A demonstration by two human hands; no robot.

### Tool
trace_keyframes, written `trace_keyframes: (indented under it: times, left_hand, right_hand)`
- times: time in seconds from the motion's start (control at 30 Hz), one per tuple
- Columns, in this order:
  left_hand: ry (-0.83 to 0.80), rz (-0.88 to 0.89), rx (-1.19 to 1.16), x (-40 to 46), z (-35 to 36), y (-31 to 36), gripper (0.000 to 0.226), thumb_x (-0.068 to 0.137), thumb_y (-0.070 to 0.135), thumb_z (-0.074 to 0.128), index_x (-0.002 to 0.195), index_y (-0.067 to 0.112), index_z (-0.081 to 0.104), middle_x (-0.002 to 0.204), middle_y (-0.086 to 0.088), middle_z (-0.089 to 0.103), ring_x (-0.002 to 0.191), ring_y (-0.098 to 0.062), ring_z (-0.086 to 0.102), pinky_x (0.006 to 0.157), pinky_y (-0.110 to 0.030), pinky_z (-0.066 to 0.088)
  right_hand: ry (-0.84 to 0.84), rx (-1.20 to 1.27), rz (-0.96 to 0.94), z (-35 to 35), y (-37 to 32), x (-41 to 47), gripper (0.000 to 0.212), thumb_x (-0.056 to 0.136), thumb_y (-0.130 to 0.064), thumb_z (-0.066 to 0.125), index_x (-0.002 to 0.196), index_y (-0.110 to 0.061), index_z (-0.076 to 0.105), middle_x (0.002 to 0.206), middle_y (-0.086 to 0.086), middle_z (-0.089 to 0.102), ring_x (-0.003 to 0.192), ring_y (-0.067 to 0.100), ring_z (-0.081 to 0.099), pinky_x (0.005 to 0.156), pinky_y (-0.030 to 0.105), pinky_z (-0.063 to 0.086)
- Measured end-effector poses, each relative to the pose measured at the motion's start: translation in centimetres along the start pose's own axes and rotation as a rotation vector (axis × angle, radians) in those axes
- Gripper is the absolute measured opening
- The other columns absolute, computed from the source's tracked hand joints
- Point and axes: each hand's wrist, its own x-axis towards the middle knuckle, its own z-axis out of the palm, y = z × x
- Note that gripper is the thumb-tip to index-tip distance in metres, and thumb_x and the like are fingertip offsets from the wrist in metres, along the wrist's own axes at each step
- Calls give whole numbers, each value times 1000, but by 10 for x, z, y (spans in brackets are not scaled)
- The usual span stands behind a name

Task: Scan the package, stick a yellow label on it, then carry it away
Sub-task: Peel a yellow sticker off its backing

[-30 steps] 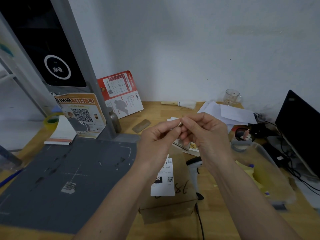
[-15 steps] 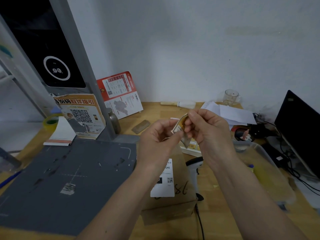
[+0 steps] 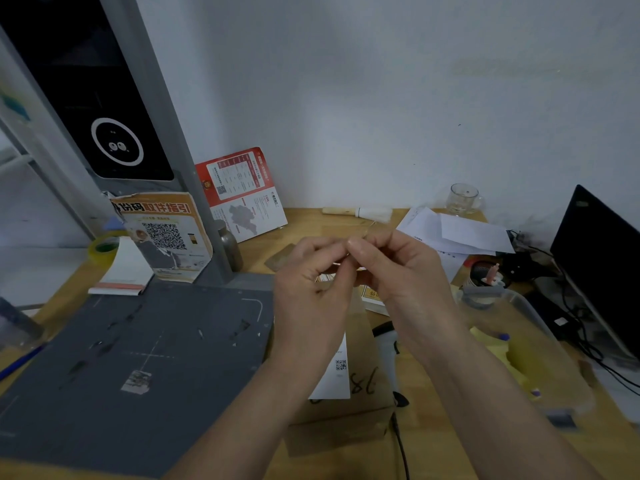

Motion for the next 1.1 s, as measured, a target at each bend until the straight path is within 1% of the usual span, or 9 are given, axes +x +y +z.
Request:
trace_keyframes:
  times: [0.07,0.17,0.27,0.37,0.53,0.63,0.83,0.97,1.1]
  left_hand:
    - [-9,8,12,0,0,0,28,87,8,64,92,35,68,91,8,65,86,-1,62,68,-6,48]
    - [0,25,4,0,-1,-1,27,86,7,65,95,32,69,94,7,67,89,0,62,72,-7,48]
    - [-4,44,8,0,-2,-1,27,86,4,65,99,28,70,95,6,67,91,2,62,74,-6,47]
    - [-13,67,33,-2,-2,-1,28,87,5,64,100,29,68,94,11,64,90,6,60,73,-4,45]
    - [-17,105,41,-3,-3,-2,27,87,3,64,102,24,68,94,13,62,90,7,60,74,-3,45]
    - [-20,109,51,-3,-3,-2,26,87,4,63,104,22,68,95,12,62,91,7,59,75,-4,45]
    - [-16,105,59,-5,-4,-2,28,88,3,62,106,24,67,96,15,60,94,10,57,77,-2,44]
    - [-23,108,74,-5,-3,-3,27,88,5,62,106,25,67,95,14,61,93,9,58,76,-3,44]
    - [-12,116,80,-6,-3,-2,29,88,4,62,105,27,66,95,18,60,94,12,56,77,-2,43]
  right_hand:
    - [-18,53,30,0,0,0,26,71,-24,73,84,-2,67,90,27,64,93,50,61,83,50,53]
    - [-61,149,69,1,-3,0,36,72,-20,68,94,9,65,94,29,63,91,43,61,81,45,48]
    - [-94,205,94,1,-4,-1,39,74,-19,66,97,12,63,90,23,64,86,30,61,78,41,46]
    - [-84,231,111,1,-5,-2,45,70,-20,68,99,13,62,97,25,60,89,31,57,78,39,46]
    - [-91,254,129,3,-8,-4,39,71,-18,68,95,12,63,99,28,57,91,33,54,77,37,46]
    - [-87,260,126,3,-7,-5,34,72,-15,69,94,11,64,98,27,58,91,33,54,79,40,45]
    - [-90,274,126,1,-4,-5,23,74,-15,67,89,4,69,85,16,64,81,25,60,76,37,48]
    - [-95,279,131,1,-5,-6,27,72,-17,71,89,5,68,90,21,63,84,26,59,74,34,49]
    - [-95,272,122,1,-4,-7,25,72,-14,68,88,5,68,83,16,65,81,25,60,75,35,49]
